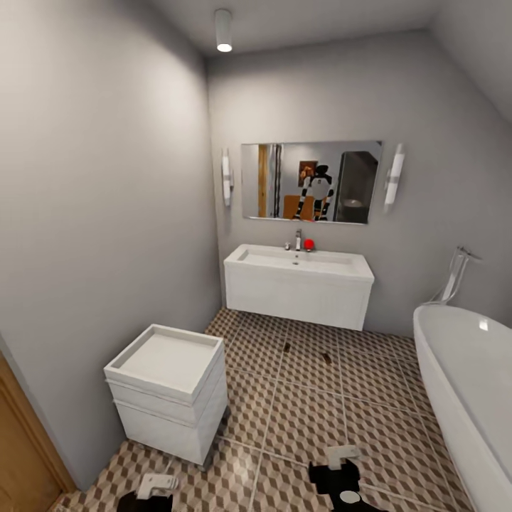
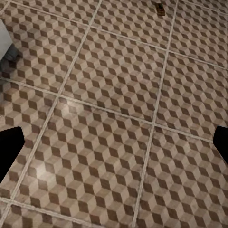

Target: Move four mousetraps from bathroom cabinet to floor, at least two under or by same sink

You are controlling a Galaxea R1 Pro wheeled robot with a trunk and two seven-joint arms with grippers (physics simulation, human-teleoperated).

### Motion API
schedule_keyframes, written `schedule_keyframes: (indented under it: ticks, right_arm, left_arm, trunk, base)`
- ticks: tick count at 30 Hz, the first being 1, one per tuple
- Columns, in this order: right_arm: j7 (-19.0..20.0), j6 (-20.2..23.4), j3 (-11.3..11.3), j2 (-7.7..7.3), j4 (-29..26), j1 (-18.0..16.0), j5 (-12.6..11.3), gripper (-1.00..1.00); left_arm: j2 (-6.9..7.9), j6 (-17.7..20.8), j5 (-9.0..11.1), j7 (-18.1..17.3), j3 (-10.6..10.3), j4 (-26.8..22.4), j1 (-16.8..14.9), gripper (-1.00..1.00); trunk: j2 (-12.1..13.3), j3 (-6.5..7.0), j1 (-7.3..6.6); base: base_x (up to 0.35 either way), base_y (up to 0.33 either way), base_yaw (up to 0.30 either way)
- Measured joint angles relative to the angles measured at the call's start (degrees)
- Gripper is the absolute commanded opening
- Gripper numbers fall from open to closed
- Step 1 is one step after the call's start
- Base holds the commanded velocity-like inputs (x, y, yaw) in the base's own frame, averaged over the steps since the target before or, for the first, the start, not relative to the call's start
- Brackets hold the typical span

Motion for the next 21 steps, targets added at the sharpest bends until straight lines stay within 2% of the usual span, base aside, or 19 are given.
schedule_keyframes:
  ticks: [12, 21]
  right_arm:
    - [0.0, 0.0, 0.0, 0.07, 0.0, 0.0, 0.0, 1.0]
    - [-0.1, 0.0, 0.0, 0.09, 0.0, 0.0, 0.0, 1.0]
  left_arm:
    - [0.0, 0.0, 0.0, 0.0, 0.0, 0.0, 0.0, 1.0]
    - [0.0, 0.0, 0.0, 0.0, 0.0, 0.0, 0.0, 1.0]
  trunk:
    - [0.0, -0.96, 0.0]
    - [0.0, -1.59, 0.0]
  base:
    - [0.0, 0.0, 0.133]
    - [0.0, 0.0, 0.185]
